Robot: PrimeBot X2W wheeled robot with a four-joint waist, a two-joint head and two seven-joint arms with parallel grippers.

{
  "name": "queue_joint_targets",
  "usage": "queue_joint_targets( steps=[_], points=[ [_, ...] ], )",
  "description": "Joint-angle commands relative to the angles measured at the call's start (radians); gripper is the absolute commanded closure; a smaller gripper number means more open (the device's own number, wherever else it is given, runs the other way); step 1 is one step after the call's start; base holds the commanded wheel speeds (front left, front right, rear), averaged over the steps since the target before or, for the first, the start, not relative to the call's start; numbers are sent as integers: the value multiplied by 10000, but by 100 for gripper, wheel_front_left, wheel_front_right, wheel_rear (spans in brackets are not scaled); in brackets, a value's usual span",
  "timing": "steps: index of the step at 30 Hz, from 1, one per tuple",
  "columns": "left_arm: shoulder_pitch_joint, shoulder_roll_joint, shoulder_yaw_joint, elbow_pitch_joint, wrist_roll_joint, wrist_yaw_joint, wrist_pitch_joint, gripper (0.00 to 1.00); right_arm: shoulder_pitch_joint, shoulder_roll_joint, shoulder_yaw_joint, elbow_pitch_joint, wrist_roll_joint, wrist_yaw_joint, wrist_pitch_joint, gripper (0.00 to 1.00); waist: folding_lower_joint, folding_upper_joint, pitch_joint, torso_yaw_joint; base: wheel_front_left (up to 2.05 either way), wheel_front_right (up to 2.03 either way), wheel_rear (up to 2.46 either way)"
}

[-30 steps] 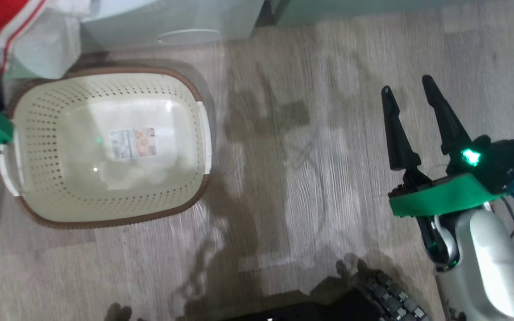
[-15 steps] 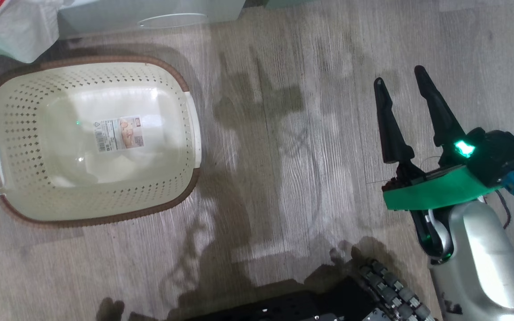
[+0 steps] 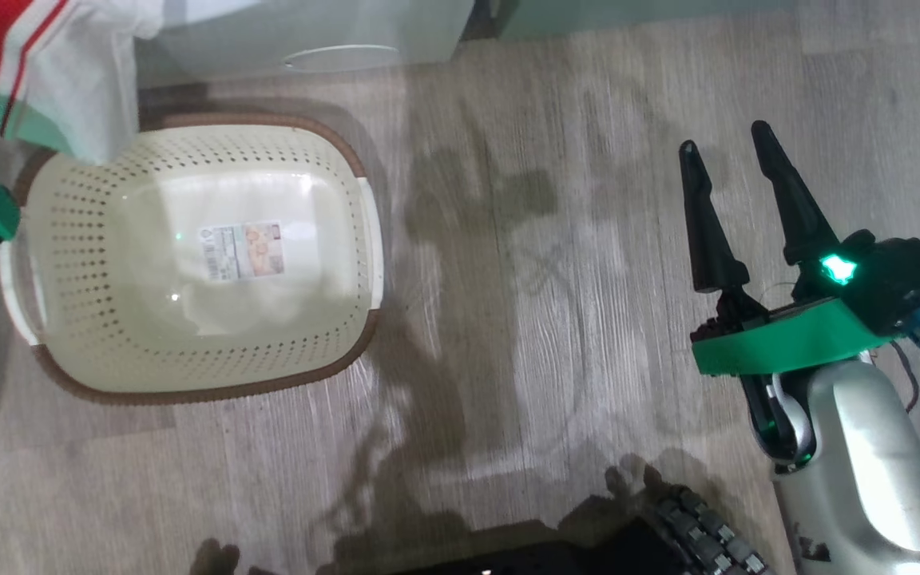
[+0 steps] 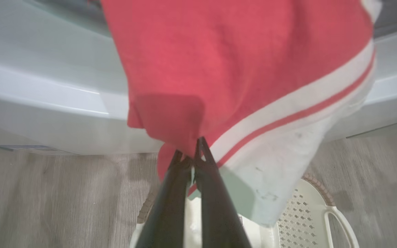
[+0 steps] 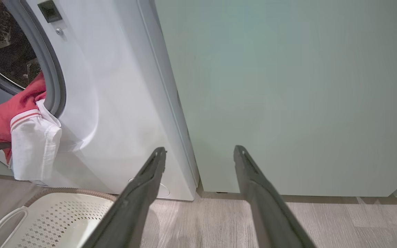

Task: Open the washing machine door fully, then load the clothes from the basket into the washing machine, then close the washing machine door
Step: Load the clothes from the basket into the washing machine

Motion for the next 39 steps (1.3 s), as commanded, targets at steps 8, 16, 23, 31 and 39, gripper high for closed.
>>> queue_joint_targets(
  steps=[8,16,23,31,39],
  points=[
    [335,1648,328,-3649,-715,296,2223,100,276,-4,276,-275,255,0,-115,0,0,0,-445,122,0,0,0],
    [-535,2414,785,-5438,-1134,1186,4143,100,213,-4,624,-351,742,0,-130,0,0,0,-217,-519,0,0,0],
    [-1745,2790,929,-5016,-1268,1694,5312,100,170,-4,862,-479,1123,0,-132,0,0,0,153,-1196,0,0,0],
    [-3396,3401,1054,-4082,-834,2309,5878,100,62,-4,1207,-637,1516,0,-132,0,0,0,870,-2029,0,0,0],
    [-5264,3666,1158,-3320,166,2351,3833,100,-131,-4,1540,-800,1872,0,-133,0,0,0,1642,-2701,0,0,0]
  ],
)
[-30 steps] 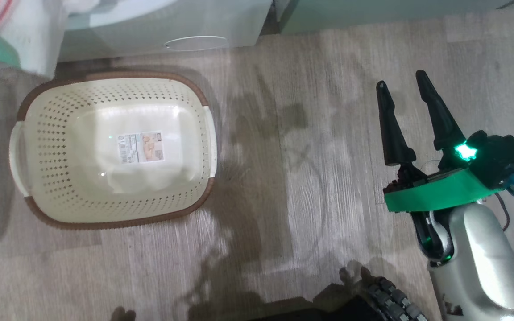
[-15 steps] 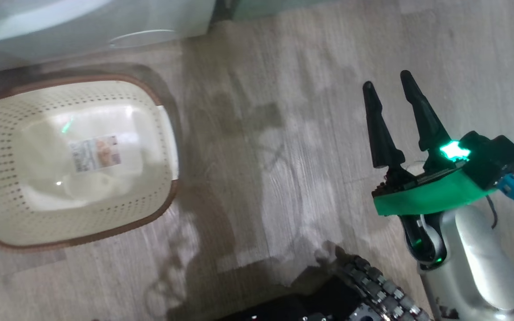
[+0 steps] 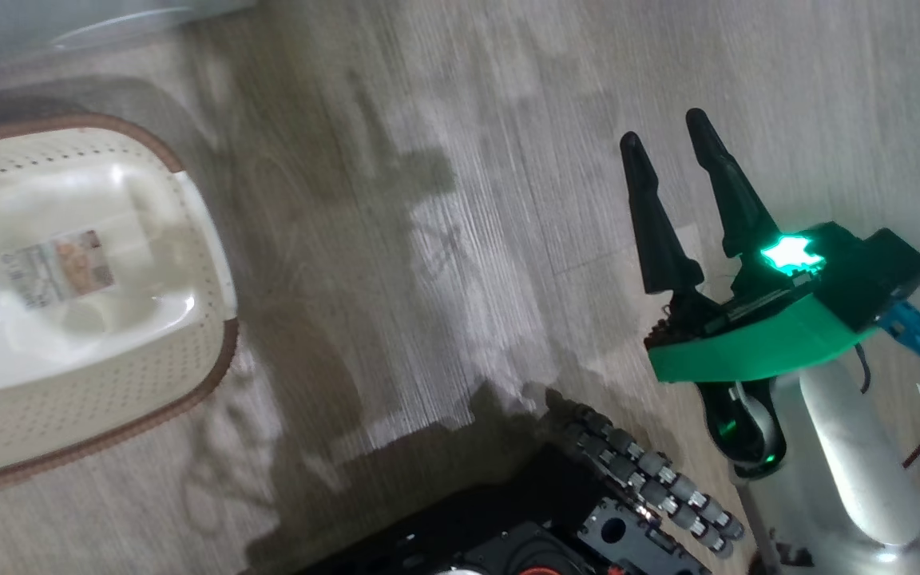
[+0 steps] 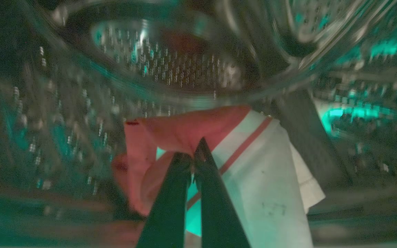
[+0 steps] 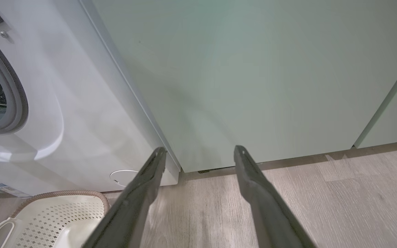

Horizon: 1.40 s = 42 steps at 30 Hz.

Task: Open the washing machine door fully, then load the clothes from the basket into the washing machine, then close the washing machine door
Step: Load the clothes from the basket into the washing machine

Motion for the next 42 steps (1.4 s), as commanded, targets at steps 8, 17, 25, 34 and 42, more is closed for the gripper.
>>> queue_joint_targets(
  steps=[8,17,25,34,42],
  points=[
    [-726,490,144,1180,710,-734,-2854,100,95,-10,220,-404,175,0,-93,0,-2,0,508,-288,0,0,0],
    [-1039,191,-69,2723,683,-1389,-3899,100,-12,-10,154,-398,58,0,-93,0,-2,0,549,-152,0,0,0],
    [-1006,-324,-208,3382,501,-1605,-4277,0,42,-10,-31,-340,-123,0,-93,0,-2,0,191,131,0,0,0],
    [920,-1098,-116,2497,290,-1279,-5789,0,324,-10,-518,-287,-496,0,-93,0,-2,0,-721,802,0,0,0],
    [3964,-1970,396,-574,283,-511,-6393,0,658,-10,-968,-207,-1002,0,-93,0,-2,0,-1753,1622,0,0,0]
  ],
)
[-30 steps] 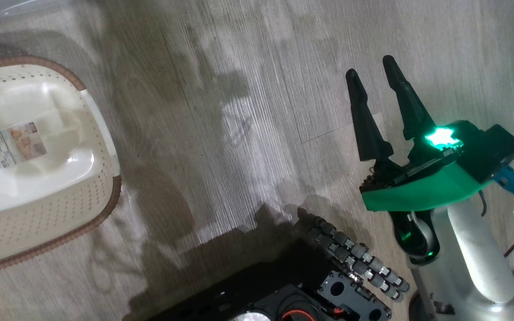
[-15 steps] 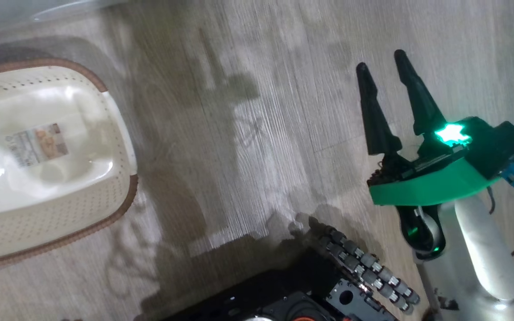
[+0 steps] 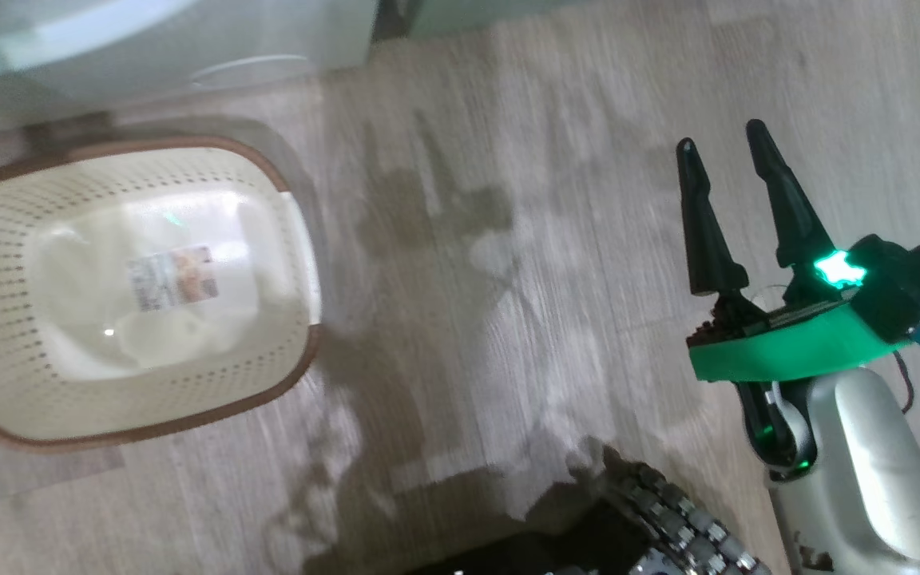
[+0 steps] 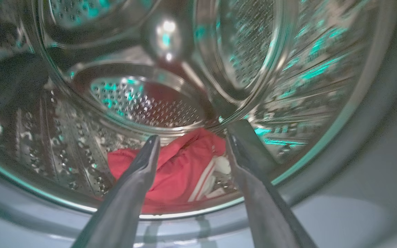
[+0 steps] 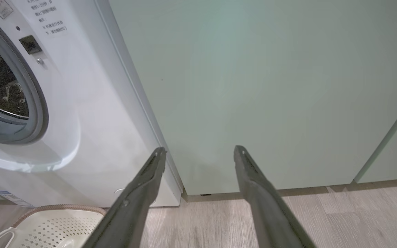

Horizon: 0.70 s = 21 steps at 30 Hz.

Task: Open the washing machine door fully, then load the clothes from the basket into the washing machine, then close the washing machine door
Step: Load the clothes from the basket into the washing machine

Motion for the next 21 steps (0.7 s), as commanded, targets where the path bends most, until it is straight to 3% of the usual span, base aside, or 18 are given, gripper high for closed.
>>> queue_joint_targets(
  steps=[1,6,11,15,21],
  points=[
    [521,309,418,-911,169,186,-105,0,313,-14,60,-242,-131,0,-93,0,1,-1,-510,476,0,0,0],
    [2670,-426,924,-3506,770,831,-118,0,422,-14,-94,-163,-456,0,-93,0,1,-1,-1103,892,0,0,0],
    [4630,-1258,1180,-5230,1540,1204,-120,0,518,-14,-324,-94,-726,0,-55,0,1,-1,-1685,1292,0,0,0],
    [5838,-1961,1266,-5902,1968,1278,-120,0,621,-14,-555,-100,-923,0,108,0,1,-1,-2183,1611,0,0,0],
    [7068,-2937,1243,-6054,2438,968,-121,0,876,-14,-813,-76,-1158,0,431,0,1,-1,-3005,2093,0,0,0]
  ],
)
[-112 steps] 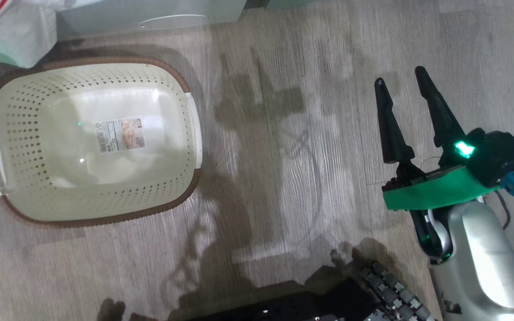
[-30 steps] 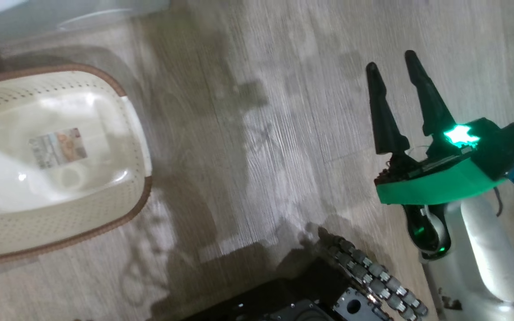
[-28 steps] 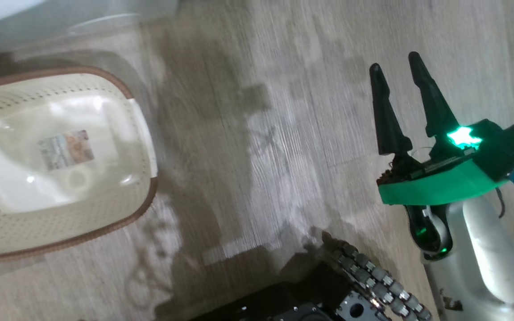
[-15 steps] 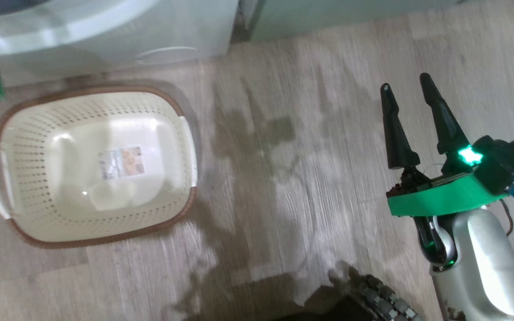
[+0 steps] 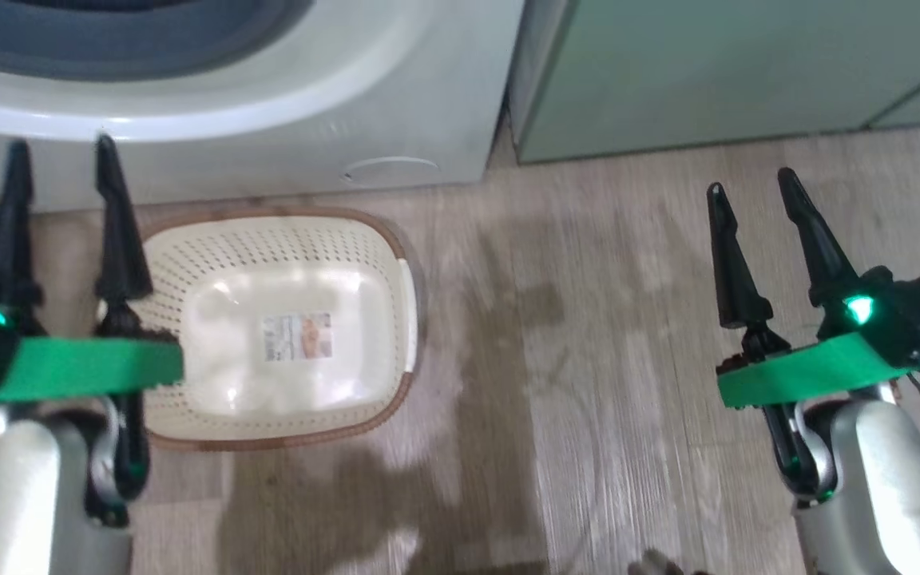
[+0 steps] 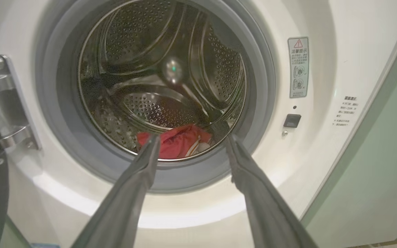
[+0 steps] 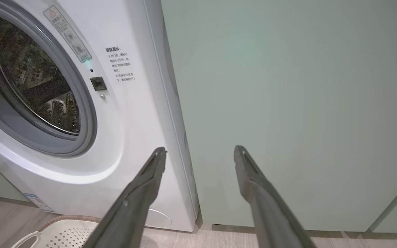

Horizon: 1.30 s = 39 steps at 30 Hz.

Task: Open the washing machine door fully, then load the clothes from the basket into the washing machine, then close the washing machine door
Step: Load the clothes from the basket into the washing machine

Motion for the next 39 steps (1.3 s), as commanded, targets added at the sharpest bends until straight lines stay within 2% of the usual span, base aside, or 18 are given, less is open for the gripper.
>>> queue_joint_targets(
  steps=[1,10,18,28,39],
  points=[
    [120,-7,413,-321,184,-118,-48,0,209,-12,78,-278,-107,0,97,0,1,-1,-543,402,0,0,0],
    [1122,-794,353,256,752,-646,-48,0,811,-12,-171,-173,-243,0,476,0,1,-1,-1629,740,0,0,0],
    [2002,-1154,332,740,1113,-1078,-49,0,1562,-12,-327,-226,-269,0,796,0,1,-1,-2611,772,0,0,0],
    [2667,-1283,324,1056,1401,-1608,-49,0,2447,-12,-494,-695,-311,0,1180,0,1,-1,-3463,711,0,0,0],
    [2818,-1285,314,1306,1585,-1681,-49,0,2821,-12,-564,-1191,-324,0,1402,0,1,-1,-3660,602,0,0,0]
  ],
)
